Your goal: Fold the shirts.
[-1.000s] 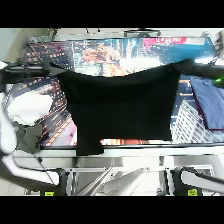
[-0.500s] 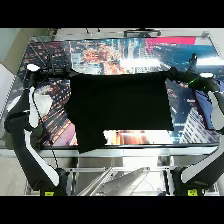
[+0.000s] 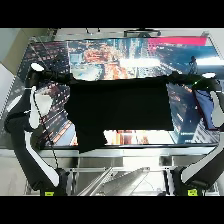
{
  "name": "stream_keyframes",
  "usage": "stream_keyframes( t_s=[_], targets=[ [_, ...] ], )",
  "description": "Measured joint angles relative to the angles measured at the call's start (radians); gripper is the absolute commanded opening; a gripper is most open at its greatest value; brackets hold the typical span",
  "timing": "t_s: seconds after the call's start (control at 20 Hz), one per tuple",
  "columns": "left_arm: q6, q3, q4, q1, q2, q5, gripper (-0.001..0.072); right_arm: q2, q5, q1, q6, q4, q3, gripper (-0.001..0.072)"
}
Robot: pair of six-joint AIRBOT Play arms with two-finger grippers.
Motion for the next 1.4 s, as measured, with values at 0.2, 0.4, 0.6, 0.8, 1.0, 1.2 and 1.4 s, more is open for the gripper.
stream_keyframes(
  t_s=[0.2,0.4,0.6,0.8,1.0,1.2,1.4],
  targets=[
    [-0.081,-0.001,0.090,-0.018,0.000,-0.025,0.0007,-0.013,0.017,-0.002,0.004,-0.038,0.002,0.0020],
    [-0.151,-0.001,0.165,-0.029,-0.003,-0.060,0.0008,-0.017,0.019,-0.003,0.012,-0.076,0.002,0.0020],
    [-0.184,-0.001,0.193,-0.046,-0.021,-0.074,0.0008,-0.018,0.019,0.000,0.035,-0.128,0.002,0.0020],
    [-0.193,-0.001,0.204,-0.060,-0.027,-0.071,0.0341,-0.018,0.016,0.003,0.046,-0.156,0.002,0.0229],
    [-0.211,-0.002,0.201,-0.053,0.005,-0.099,0.0340,0.010,0.036,0.004,0.060,-0.173,0.002,0.0230],
    [-0.256,-0.002,0.204,-0.021,0.100,-0.145,0.0338,0.129,0.077,0.004,0.212,-0.395,0.002,0.0439],
    [-0.296,-0.094,0.261,0.004,0.242,-0.241,0.0337,0.244,0.221,-0.002,0.372,-0.666,-0.029,0.0436]
  ],
)
